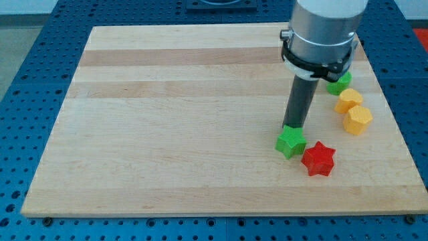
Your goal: Push the green star into the red star
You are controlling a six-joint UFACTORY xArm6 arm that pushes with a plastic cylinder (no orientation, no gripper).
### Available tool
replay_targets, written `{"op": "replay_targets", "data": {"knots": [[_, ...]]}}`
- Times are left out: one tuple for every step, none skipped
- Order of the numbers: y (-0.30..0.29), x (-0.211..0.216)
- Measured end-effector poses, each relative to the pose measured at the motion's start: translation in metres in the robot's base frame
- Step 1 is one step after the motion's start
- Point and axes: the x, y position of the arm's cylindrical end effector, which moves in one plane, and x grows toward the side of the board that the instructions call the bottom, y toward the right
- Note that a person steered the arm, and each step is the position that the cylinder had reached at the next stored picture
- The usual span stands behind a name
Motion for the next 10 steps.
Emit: {"op": "replay_targets", "data": {"knots": [[0.0, 0.004], [-0.017, -0.01], [-0.043, -0.019], [-0.056, -0.01], [-0.061, 0.016], [-0.061, 0.03], [-0.061, 0.03], [-0.059, 0.03], [-0.053, 0.03], [-0.042, 0.03]]}}
